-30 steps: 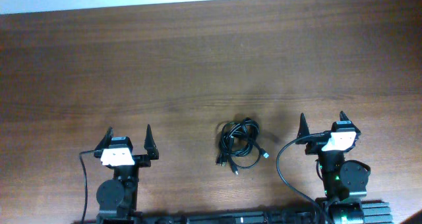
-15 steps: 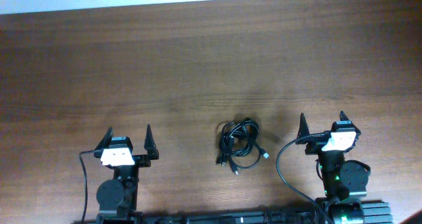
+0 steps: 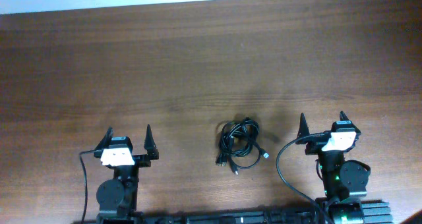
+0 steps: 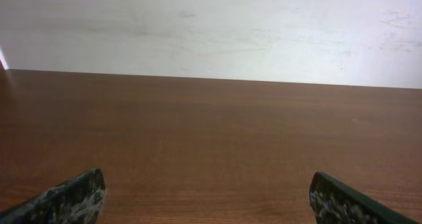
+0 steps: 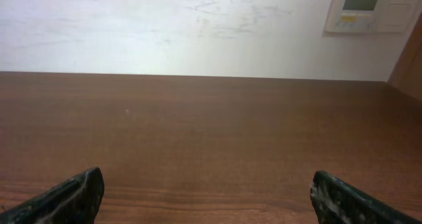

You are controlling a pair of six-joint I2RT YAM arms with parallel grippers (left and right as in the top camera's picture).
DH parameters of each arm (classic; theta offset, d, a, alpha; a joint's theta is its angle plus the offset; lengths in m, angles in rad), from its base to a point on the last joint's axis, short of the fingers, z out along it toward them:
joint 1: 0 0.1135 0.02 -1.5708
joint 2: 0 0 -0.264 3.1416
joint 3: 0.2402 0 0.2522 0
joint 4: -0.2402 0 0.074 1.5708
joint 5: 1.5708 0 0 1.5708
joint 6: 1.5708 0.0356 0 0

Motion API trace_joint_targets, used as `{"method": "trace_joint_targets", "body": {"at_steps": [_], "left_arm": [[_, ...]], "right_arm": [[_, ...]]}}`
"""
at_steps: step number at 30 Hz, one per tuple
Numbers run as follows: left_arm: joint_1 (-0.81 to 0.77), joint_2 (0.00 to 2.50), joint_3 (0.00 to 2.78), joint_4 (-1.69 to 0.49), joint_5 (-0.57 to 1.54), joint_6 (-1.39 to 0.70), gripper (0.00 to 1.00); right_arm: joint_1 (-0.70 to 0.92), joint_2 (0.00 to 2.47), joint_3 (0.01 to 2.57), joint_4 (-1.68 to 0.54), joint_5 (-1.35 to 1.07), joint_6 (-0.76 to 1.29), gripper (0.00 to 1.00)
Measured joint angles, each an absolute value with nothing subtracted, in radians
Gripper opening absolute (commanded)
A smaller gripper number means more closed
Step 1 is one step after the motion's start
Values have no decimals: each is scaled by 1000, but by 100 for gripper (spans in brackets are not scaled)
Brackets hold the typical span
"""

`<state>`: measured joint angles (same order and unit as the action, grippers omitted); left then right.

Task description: Untangle cables

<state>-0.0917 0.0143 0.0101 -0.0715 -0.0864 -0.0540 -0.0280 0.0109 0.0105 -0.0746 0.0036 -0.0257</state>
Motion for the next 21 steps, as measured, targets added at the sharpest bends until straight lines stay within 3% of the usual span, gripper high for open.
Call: {"method": "trace_joint_targets", "body": {"at_steps": [21], "left_arm": [[-92, 15, 55, -154, -87, -54, 99]], "right_arm": [[-28, 11, 10, -75, 4, -26, 99]]}}
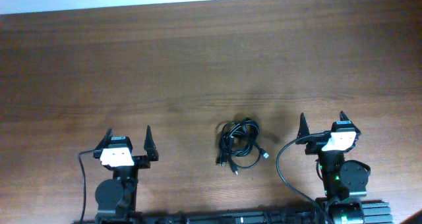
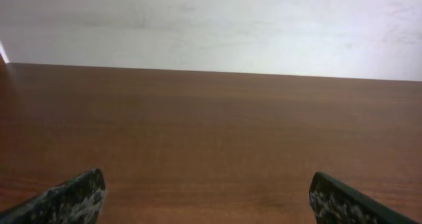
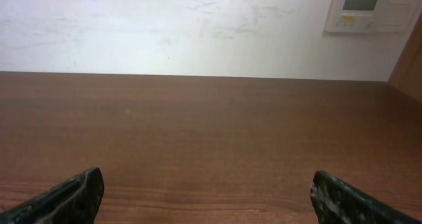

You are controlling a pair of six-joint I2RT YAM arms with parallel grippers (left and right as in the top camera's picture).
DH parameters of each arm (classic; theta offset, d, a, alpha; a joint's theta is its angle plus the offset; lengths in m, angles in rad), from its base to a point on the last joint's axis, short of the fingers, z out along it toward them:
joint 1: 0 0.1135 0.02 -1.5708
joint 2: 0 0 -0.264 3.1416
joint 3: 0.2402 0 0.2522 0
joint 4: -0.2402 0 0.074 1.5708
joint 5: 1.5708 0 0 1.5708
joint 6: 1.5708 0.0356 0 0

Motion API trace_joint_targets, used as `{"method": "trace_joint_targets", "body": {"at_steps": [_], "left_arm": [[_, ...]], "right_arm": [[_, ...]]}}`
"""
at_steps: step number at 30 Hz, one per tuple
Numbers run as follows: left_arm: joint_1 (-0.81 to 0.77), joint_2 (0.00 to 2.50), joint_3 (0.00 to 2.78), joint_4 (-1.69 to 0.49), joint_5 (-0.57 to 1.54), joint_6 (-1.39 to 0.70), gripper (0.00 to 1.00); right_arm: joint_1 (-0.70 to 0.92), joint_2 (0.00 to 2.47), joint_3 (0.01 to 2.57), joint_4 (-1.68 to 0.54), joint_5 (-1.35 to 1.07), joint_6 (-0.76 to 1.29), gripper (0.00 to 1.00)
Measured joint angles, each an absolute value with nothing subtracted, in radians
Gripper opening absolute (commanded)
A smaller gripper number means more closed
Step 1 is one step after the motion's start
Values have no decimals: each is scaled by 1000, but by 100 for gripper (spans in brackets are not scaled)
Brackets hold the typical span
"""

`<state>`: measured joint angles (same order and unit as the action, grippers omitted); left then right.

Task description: Untangle cables

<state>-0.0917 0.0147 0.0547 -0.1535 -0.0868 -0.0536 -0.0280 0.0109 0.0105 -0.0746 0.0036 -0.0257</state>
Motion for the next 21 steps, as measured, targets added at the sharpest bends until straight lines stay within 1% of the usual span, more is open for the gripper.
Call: {"method": "trace_joint_targets", "body": {"at_steps": [11, 15, 21], "left_arm": [[-92, 49, 240, -313, -87, -6, 99], [-92, 130, 310, -341, -87, 15, 99], [-92, 335, 433, -376, -87, 46, 99]], "right_arm": [[-28, 11, 10, -75, 3, -25, 99], [-28, 11, 10, -75, 4, -26, 99], [-28, 11, 10, -75, 3, -26, 99]]}}
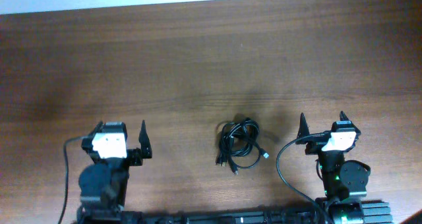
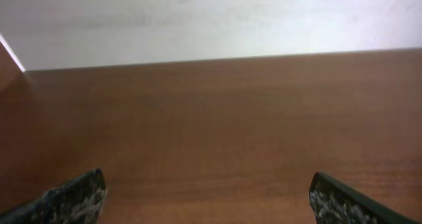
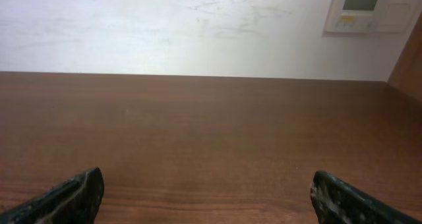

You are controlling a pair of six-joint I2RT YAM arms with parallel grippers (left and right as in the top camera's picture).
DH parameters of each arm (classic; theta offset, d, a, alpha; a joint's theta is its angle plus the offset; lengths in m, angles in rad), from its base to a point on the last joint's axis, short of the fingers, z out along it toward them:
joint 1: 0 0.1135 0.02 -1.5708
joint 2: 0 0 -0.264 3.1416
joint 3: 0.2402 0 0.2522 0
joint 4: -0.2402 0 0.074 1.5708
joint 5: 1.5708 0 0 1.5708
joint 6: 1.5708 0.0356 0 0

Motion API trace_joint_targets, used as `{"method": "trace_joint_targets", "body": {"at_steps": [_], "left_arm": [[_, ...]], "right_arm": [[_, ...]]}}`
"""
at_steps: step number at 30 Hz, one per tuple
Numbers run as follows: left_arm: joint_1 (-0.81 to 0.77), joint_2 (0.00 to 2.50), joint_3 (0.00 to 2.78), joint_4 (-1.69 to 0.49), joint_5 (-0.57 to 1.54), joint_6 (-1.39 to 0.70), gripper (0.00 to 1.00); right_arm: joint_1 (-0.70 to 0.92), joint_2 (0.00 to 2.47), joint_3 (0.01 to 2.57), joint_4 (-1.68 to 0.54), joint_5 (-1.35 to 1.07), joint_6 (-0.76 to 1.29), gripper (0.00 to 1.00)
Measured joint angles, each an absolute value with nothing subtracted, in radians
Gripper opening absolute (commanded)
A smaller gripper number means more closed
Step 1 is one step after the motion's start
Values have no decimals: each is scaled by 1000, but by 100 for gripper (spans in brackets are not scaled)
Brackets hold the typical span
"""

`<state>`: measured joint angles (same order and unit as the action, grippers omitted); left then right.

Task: Untangle cables
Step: 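Move the left gripper over the black cable bundle and lower it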

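Note:
A small tangle of black cables [image 1: 238, 143] lies on the brown table between the two arms, with plug ends poking out at its lower edge. My left gripper [image 1: 121, 133] stands open well to the left of the bundle, nothing between its fingers [image 2: 72, 197]. My right gripper [image 1: 322, 123] stands open to the right of the bundle, also holding nothing, its fingers [image 3: 343, 199] wide apart. Neither wrist view shows the cables, only bare table and wall.
The wooden table [image 1: 198, 59] stretches far back to a white wall [image 3: 165, 26]. A wall-mounted control panel [image 3: 372, 6] shows at top right. Each arm's own black lead trails by its base [image 1: 283, 165].
My left arm has lifted and turned a little, shifting left in the overhead view; its wrist view now shows the table's far edge tilted. The right arm and the cables have not moved.
At the oldest moment both grippers stood open near the front edge, either side of the cable tangle. Things stood the same a moment later. Now only the left arm has shifted, rising and turning slightly; the cables lie untouched.

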<state>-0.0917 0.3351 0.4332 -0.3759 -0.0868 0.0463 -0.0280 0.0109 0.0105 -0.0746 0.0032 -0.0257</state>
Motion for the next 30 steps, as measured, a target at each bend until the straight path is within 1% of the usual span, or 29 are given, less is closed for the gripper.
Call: {"method": "trace_joint_targets", "body": {"at_steps": [6, 12, 20, 24, 30], "left_arm": [[-92, 545, 537, -409, -82, 80, 99], [-92, 743, 633, -449, -17, 119, 99], [-92, 1011, 852, -617, 57, 181, 99], [-92, 1111, 942, -686, 90, 207, 99], [-92, 1223, 995, -707, 119, 223, 99]], "right_arm": [[-28, 11, 10, -75, 3, -25, 99], [-28, 11, 10, -75, 3, -26, 99], [-28, 11, 10, -75, 4, -26, 99], [-28, 11, 10, -75, 4, -27, 99], [-28, 11, 10, -75, 3, -26, 99]]}}
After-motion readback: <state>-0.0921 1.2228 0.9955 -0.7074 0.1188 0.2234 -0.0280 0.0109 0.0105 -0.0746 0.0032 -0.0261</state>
